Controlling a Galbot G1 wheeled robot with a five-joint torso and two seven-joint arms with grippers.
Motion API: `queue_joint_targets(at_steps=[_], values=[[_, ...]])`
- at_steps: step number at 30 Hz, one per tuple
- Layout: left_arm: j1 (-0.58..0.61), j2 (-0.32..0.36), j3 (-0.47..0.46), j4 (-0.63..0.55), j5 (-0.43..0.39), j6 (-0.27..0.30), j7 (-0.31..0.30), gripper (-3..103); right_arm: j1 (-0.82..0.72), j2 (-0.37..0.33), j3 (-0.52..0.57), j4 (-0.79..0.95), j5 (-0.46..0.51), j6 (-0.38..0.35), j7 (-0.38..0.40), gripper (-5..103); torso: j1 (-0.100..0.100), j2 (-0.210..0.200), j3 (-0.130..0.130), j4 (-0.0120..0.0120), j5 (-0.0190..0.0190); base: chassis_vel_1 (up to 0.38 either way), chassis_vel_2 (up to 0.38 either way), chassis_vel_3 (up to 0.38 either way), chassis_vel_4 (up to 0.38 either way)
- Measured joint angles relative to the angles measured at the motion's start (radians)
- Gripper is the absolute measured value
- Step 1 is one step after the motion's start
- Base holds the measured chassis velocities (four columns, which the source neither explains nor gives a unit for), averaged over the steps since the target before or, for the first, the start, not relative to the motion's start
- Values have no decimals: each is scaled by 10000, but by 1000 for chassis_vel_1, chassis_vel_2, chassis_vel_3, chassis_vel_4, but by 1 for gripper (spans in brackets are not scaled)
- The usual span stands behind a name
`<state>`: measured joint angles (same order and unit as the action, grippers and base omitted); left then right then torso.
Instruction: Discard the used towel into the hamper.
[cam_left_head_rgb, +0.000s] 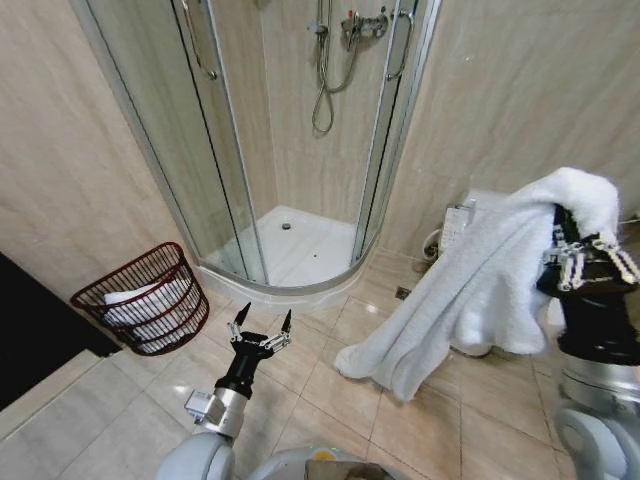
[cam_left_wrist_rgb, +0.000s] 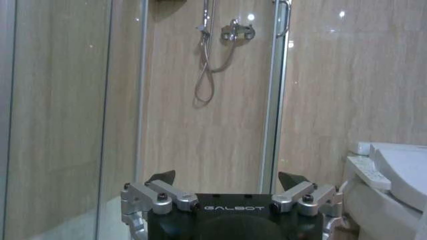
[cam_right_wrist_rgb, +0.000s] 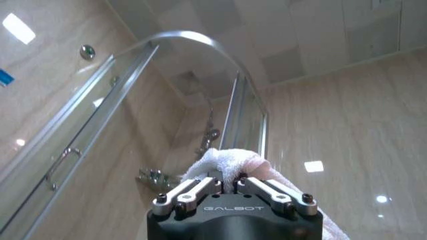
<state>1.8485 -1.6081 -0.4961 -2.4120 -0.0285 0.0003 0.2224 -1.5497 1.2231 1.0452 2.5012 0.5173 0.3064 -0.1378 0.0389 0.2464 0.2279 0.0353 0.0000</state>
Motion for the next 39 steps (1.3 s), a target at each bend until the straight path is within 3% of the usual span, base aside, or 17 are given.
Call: queue_joint_targets(at_steps=[31, 39], values=[[0, 0, 0, 0, 0, 0, 0, 100, 1234, -577, -867, -647, 13, 336, -298, 8, 412, 1248, 837, -1, 1, 0, 0, 0, 0], [0, 0, 0, 0, 0, 0, 0, 100, 1340, -918, -488, -732, 623, 340, -145, 8, 543, 1581, 1037, -2, 1, 0, 0, 0, 0]])
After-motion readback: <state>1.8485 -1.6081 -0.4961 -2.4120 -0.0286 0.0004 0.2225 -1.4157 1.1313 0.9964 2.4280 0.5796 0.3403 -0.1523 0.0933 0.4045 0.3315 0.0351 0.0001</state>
